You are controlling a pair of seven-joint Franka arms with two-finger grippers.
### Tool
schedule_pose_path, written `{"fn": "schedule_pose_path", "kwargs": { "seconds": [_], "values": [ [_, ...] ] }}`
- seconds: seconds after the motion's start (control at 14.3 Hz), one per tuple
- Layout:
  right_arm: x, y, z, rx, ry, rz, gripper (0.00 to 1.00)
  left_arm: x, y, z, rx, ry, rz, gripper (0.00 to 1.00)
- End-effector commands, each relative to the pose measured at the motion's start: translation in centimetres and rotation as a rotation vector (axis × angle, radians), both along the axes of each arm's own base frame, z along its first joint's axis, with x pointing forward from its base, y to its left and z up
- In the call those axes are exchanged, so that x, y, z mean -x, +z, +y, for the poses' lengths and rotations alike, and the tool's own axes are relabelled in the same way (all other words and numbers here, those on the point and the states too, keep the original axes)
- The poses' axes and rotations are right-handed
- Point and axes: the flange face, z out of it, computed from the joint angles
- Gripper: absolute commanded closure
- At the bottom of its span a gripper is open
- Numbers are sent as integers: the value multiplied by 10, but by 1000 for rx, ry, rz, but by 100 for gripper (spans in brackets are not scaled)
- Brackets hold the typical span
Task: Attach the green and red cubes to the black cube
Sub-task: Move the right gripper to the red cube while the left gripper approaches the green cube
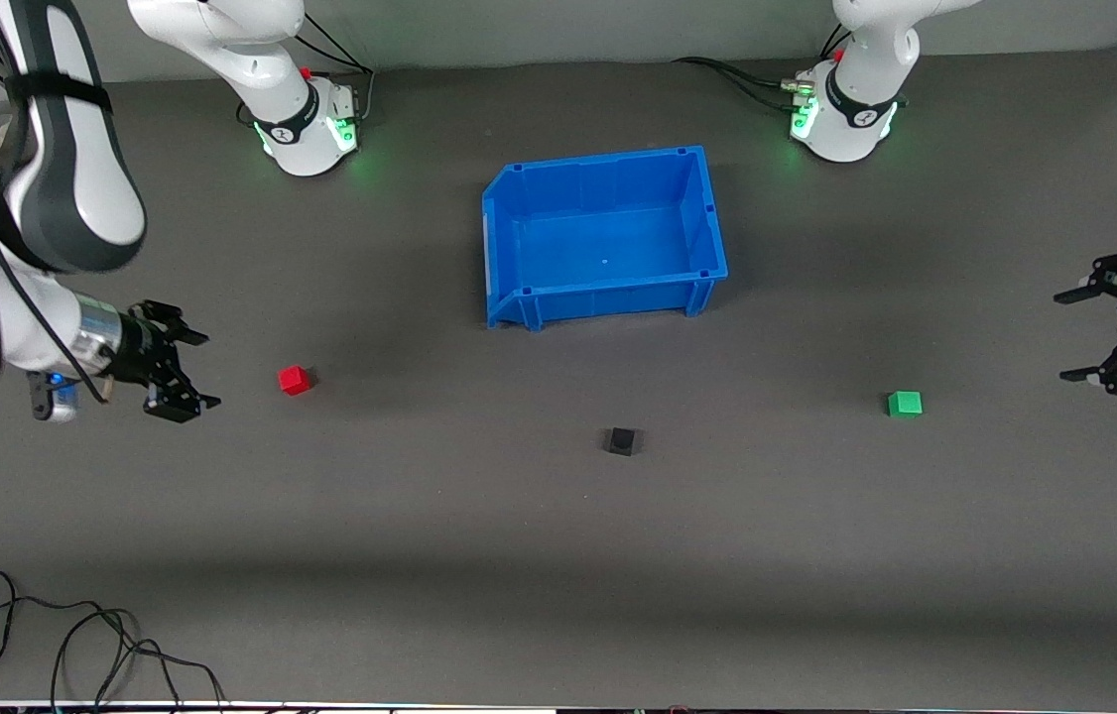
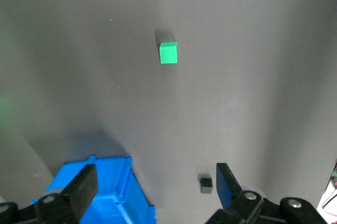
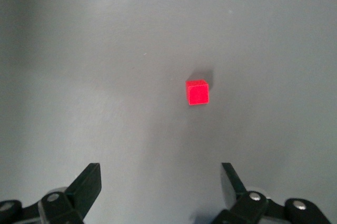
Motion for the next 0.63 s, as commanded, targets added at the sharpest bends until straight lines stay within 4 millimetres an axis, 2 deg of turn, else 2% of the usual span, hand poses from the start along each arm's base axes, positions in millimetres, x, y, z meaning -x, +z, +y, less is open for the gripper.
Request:
{"fn": "schedule_pose_path", "kwargs": {
  "seconds": [0.0,0.07,0.14,0.21,0.28,0.35,0.56],
  "values": [
    [4,-41,1,6,-143,65,0,10,-50,2,43,91,0,0],
    [10,-67,0,40,-170,85,0,11,-72,5,49,123,-3,0],
    [15,-96,11,95,-160,108,0,9,-95,6,45,135,-6,0],
    [18,-115,23,142,-149,126,0,8,-120,7,39,133,-7,0],
    [20,-128,37,157,-137,143,0,6,-141,10,49,149,-7,0],
    [22,-137,42,164,-132,156,0,3,-156,9,72,151,-14,0],
    [45,-168,35,248,-43,143,0,0,-203,10,71,123,-28,0]
  ]
}}
